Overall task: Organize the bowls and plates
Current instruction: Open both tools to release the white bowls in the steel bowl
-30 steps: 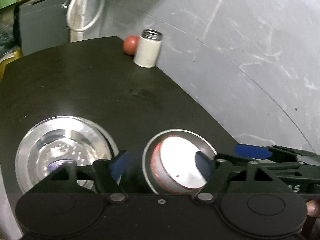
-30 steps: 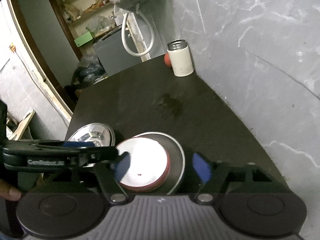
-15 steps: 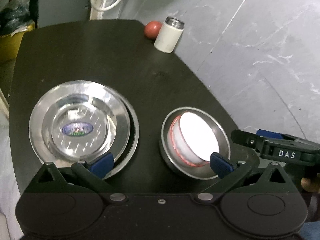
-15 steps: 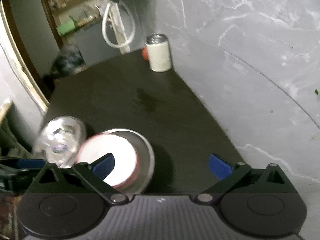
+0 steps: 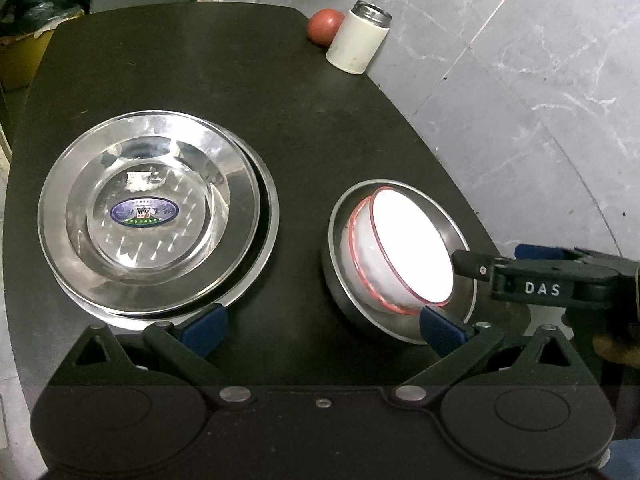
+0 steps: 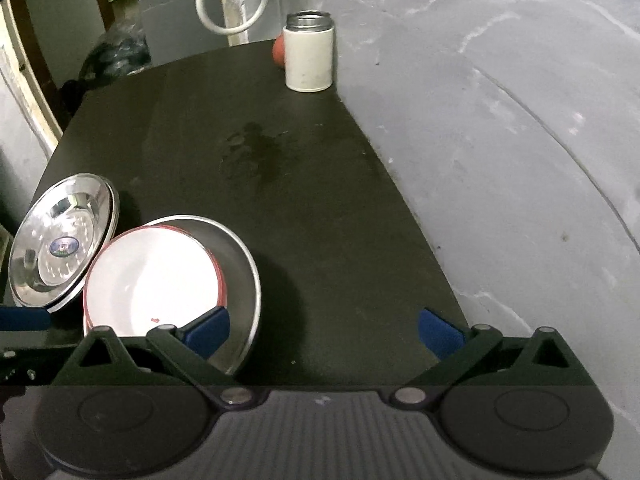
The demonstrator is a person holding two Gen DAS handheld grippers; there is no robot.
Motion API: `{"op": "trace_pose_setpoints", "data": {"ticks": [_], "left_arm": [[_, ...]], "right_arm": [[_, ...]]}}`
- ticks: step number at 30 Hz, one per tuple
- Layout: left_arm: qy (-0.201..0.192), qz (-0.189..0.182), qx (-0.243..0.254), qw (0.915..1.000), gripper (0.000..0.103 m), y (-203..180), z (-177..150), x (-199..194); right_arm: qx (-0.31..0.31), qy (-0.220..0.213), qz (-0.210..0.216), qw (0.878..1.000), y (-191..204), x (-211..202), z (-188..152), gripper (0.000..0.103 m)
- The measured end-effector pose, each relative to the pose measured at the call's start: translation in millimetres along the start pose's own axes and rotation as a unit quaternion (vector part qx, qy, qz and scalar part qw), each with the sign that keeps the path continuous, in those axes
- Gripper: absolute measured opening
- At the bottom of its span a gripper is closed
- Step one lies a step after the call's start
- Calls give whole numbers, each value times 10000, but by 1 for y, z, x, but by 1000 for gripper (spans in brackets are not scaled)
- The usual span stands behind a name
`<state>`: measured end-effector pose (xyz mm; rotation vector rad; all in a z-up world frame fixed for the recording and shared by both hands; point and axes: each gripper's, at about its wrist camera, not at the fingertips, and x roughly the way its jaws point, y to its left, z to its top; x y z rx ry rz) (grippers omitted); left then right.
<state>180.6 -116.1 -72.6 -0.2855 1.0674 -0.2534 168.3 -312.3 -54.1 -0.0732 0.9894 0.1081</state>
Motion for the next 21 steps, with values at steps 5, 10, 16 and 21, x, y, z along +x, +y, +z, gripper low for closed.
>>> {"op": "trace_pose_setpoints", "data": {"ticks": [5,10,16,21], "left_arm": [[134,30,-66,9999,102,0,-2,1],[213,249,-322,9989,101,4,-2,9],[273,272,-355,9986,101,3,-1,14],[367,334,-148,9987,100,-6,5,20]], "right_arm": [[-133,95,-92,9998,5,7,3,103],[-243,148,-156,9995,7,15,7,103],[-453,128,-276,9985,12,21,7,102],[-390,112,-90,9991,9,23,4,93]]}}
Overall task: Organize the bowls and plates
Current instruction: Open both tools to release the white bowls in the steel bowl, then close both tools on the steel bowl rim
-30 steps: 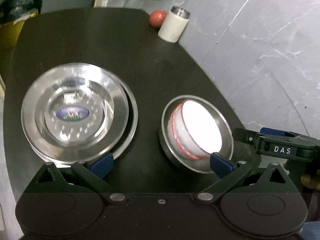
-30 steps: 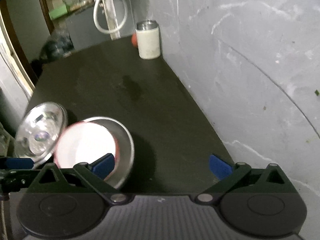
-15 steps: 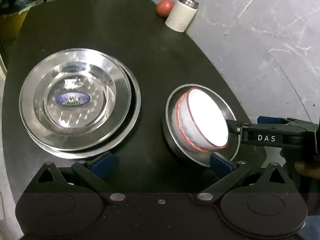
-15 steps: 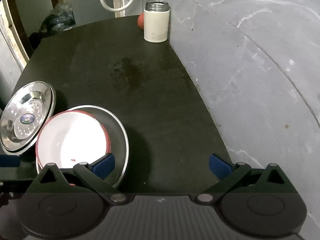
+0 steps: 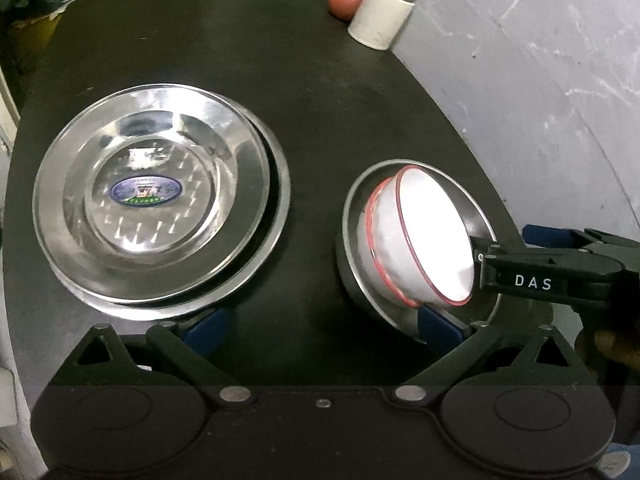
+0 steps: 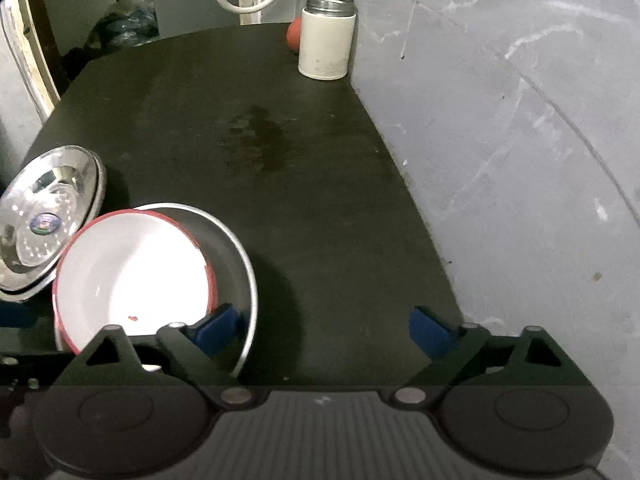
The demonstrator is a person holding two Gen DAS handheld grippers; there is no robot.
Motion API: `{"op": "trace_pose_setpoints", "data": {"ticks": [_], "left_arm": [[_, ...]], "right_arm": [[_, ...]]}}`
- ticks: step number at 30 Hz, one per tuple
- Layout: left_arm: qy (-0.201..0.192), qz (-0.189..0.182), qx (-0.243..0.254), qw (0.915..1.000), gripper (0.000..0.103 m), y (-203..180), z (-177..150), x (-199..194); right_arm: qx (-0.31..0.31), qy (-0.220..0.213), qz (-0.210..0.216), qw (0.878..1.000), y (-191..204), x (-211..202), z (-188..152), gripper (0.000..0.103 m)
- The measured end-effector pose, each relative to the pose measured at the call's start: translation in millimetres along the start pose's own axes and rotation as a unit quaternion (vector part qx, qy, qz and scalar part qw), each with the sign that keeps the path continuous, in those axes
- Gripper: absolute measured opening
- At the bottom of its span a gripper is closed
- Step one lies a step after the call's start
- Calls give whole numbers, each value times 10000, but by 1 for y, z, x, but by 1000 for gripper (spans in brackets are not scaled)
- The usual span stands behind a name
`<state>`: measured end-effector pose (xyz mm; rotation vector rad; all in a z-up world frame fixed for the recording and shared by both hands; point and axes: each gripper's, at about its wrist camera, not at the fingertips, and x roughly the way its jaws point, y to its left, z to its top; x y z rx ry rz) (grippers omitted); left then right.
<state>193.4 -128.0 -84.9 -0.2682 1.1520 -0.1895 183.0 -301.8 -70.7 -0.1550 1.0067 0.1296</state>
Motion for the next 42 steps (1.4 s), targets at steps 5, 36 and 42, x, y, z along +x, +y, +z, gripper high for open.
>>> {"op": "trace_pose_setpoints", "data": {"ticks": [5,36,42], "left_arm": [[89,-52,62,9999,97,-3,5,5],[-453,-341,234,9981,68,-21,26,23],[-447,-554,225,9972,53,-20,32,27]], "right_arm": [[139,-13,302,9994,-5,-3,-4,76],[449,147,402,9981,-19,-18,-27,48],[597,168,530,9967,-22,-17,-29,46]]}}
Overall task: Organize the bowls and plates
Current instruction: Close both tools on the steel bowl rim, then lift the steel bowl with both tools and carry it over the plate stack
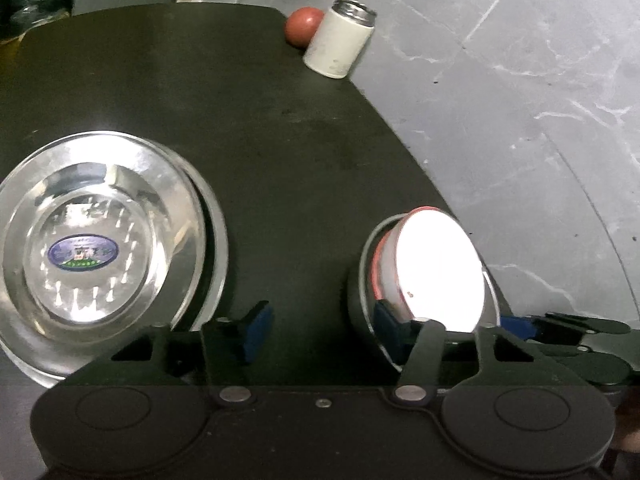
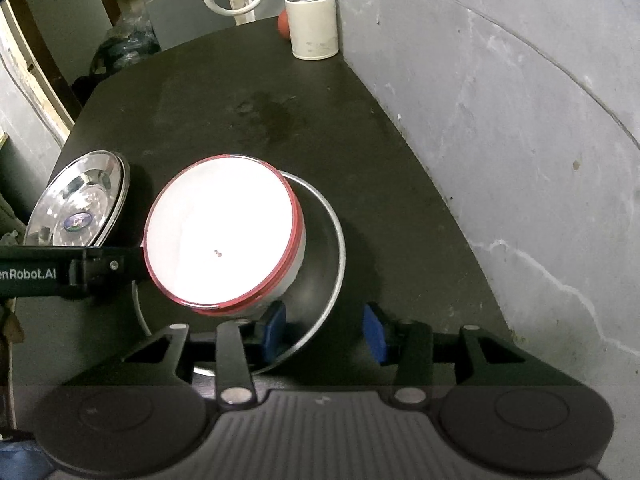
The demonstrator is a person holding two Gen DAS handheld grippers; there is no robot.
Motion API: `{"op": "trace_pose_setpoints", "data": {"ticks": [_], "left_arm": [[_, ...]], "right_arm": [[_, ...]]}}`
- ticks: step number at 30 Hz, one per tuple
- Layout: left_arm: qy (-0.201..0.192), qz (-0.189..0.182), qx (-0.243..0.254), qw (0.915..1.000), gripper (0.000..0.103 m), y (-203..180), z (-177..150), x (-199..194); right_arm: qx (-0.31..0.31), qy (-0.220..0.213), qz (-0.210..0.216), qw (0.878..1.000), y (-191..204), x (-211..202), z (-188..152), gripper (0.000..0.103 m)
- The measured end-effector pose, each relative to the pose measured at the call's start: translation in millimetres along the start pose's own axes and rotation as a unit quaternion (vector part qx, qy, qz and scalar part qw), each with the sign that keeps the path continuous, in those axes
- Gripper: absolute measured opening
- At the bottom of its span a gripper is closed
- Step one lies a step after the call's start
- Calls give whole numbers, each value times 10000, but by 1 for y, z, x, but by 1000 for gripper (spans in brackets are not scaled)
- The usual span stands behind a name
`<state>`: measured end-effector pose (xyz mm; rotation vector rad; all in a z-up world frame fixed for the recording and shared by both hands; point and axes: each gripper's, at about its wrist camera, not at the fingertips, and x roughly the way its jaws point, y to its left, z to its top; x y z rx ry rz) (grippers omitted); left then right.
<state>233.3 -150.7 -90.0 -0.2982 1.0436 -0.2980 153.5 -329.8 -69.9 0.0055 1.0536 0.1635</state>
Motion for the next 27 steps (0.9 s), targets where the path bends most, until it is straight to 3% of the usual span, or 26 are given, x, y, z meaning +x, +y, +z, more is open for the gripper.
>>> {"op": "trace_pose_setpoints", "data": {"ticks": [5,10,12,19,27], "left_arm": [[-51,-138,289,9995,35,-9,2,2],[-12,-389,441,9983,16,-14,3,4],[67,-424,449,9981,16,-14,4,5],[322,-797,-221,9961,17,5,8,11],[373,-840,-194,9956,16,7,7,11]], "right_arm": [[10,-79,165,9998,2,-2,-3,30],[155,-92,218,9996,1,-1,-6,30],[253,-14,267,9993,0,3,-6,36],[352,-77,290,9989,0,4,-7,32],[465,-143,303,9984,-1,3,-11,31]]}}
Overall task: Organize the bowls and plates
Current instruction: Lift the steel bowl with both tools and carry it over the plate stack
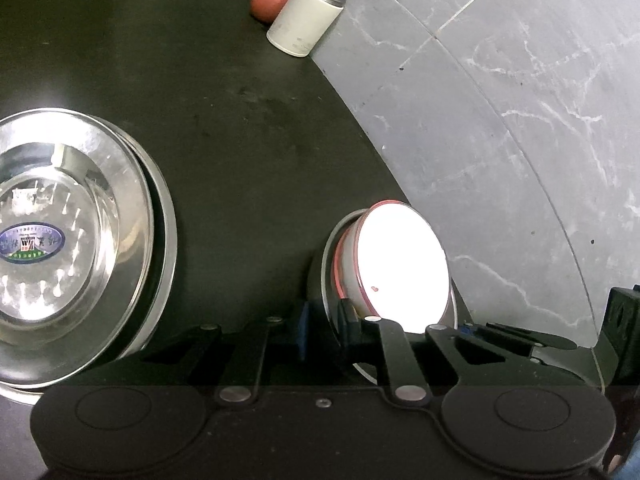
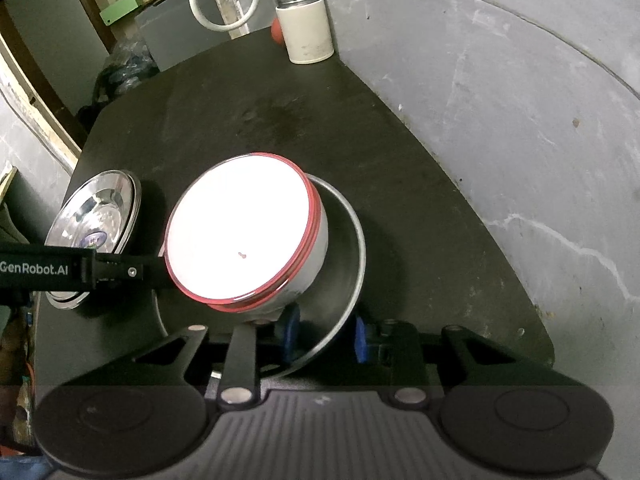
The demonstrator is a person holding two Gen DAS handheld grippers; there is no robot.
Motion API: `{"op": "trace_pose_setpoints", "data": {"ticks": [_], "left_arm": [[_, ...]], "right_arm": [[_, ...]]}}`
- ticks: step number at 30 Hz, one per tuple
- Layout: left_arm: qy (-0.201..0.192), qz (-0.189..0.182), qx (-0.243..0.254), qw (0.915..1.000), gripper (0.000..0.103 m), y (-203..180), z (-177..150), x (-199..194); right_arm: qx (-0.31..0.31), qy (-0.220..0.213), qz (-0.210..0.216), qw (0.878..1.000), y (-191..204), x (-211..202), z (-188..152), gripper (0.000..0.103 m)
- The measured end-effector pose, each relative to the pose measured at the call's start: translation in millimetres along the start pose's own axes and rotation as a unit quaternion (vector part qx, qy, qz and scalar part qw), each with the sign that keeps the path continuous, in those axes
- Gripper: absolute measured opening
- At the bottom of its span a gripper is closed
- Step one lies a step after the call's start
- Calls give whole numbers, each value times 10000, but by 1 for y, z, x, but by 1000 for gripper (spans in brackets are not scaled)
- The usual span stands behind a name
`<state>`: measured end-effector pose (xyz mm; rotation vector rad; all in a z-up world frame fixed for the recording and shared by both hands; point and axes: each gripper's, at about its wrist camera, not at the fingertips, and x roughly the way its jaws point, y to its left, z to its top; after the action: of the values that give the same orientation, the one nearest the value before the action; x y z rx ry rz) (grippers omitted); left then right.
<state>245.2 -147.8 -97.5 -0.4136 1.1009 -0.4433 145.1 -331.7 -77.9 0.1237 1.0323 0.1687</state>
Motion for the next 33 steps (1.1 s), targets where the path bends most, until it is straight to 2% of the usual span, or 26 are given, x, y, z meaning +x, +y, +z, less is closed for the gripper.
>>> {"op": "trace_pose_setpoints", "data": {"ticks": [16,28,33], "left_arm": [[-30,96,-27,9999,14,-2,-3,-4],[-213,190,-24,9996,14,-2,0,-16],[-381,233,-66,9990,14,2,-1,-35]], "right_arm": [[-78,-93,79,9999,-1,-6,-5,30],[-211,-248,208,9993,8,-10,-1,30],[-337,-332,305,9984,17,-14,4,30]]}}
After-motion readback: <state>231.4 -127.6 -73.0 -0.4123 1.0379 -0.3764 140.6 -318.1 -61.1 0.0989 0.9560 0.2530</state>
